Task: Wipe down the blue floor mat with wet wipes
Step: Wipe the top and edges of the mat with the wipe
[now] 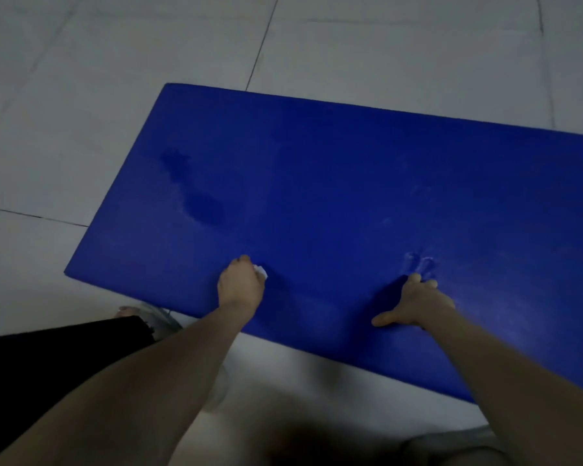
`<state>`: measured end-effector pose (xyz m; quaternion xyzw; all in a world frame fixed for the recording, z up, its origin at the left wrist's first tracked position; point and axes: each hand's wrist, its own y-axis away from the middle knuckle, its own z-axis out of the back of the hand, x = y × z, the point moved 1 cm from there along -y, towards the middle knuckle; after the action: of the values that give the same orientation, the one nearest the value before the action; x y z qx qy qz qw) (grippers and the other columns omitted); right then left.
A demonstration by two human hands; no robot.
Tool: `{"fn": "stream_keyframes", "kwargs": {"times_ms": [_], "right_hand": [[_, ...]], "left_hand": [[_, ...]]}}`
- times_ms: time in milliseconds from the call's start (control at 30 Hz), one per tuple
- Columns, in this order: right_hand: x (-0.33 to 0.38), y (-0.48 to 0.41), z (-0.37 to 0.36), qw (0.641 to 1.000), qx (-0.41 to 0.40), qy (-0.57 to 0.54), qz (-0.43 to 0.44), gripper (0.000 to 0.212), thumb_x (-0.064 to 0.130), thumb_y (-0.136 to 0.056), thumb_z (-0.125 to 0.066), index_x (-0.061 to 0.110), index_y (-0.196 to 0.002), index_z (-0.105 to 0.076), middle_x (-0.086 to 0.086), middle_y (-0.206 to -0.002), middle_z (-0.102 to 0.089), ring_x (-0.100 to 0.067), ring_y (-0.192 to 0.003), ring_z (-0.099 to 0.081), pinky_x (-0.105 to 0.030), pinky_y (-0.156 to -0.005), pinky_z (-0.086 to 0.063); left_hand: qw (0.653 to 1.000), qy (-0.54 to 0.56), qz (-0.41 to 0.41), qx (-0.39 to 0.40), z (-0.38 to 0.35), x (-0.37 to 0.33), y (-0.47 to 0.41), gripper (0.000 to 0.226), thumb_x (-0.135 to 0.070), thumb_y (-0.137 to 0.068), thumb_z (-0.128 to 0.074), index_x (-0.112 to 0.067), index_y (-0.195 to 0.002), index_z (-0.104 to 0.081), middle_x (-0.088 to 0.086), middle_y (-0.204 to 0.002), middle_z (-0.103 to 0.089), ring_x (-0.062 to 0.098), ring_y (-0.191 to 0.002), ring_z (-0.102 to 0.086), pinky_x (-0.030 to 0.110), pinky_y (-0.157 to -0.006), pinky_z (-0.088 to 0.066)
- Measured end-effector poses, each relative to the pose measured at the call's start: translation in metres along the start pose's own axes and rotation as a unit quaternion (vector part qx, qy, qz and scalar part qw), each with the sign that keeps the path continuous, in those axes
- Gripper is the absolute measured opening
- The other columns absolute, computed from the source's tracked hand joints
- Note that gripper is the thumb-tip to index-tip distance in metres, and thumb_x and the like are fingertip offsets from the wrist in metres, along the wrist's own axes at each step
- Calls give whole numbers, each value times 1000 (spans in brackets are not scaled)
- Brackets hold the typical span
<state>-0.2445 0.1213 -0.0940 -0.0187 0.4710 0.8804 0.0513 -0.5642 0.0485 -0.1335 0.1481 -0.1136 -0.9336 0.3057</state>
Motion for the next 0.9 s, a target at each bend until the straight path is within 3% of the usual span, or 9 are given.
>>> {"fn": "stream_keyframes", "kwargs": {"times_ms": [133,267,433,533,667,800,900], "right_hand": [[-7,7,-19,999,-32,22,11,142,72,-50,-87,10,-151,-10,-19,-147,-25,-35,-125,-53,-40,-84,-51],[-9,2,-8,999,-37,14,34,133,74,-44,-87,11,-143,-24,-16,-136,-38,-30,-117,-58,-38,-86,-53],[-5,4,-6,998,-45,15,31,131,76,-42,-87,9,-140,-31,-15,-133,-44,-23,-112,-60,-32,-82,-53],[-7,2,-5,999,-43,7,31,130,76,-43,-86,8,-140,-31,-14,-130,-46,-21,-111,-59,-29,-79,-52],[-6,2,-5,998,-46,2,33,125,74,-46,-87,8,-137,-32,-13,-126,-46,-21,-109,-56,-30,-81,-54],[-7,0,-6,999,-40,10,32,122,73,-46,-88,9,-134,-34,-12,-124,-47,-19,-99,-55,-28,-74,-50],[-7,0,-5,998,-40,17,38,124,74,-44,-88,10,-136,-35,-12,-125,-47,-19,-98,-53,-29,-73,-50]], "left_hand": [[997,71,14,-2,-6,-6,16,35,-34,-104,-51,-8,-80,-53,11,-82,-62,24,-69,-57,33,-58,-41],[997,80,5,18,-5,-21,27,39,-37,-105,-51,-7,-81,-59,0,-71,-58,15,-61,-53,30,-58,-41],[997,74,-16,30,-18,-60,44,39,-35,-106,-48,-14,-73,-47,2,-69,-57,16,-58,-53,32,-56,-44],[993,74,-67,60,-29,-92,64,36,-36,-104,-49,-12,-77,-51,7,-81,-66,26,-73,-63,32,-64,-47],[977,61,-154,135,-56,-140,110,18,-28,-101,-53,-11,-103,-59,8,-108,-64,27,-97,-62,37,-83,-46],[956,-11,-250,156,-59,-146,117,14,-20,-97,-55,-15,-109,-58,6,-113,-63,25,-102,-59,37,-89,-47],[944,-92,-292,125,-48,-130,98,16,-24,-101,-50,-15,-109,-60,8,-112,-63,30,-102,-60,41,-89,-46]]}}
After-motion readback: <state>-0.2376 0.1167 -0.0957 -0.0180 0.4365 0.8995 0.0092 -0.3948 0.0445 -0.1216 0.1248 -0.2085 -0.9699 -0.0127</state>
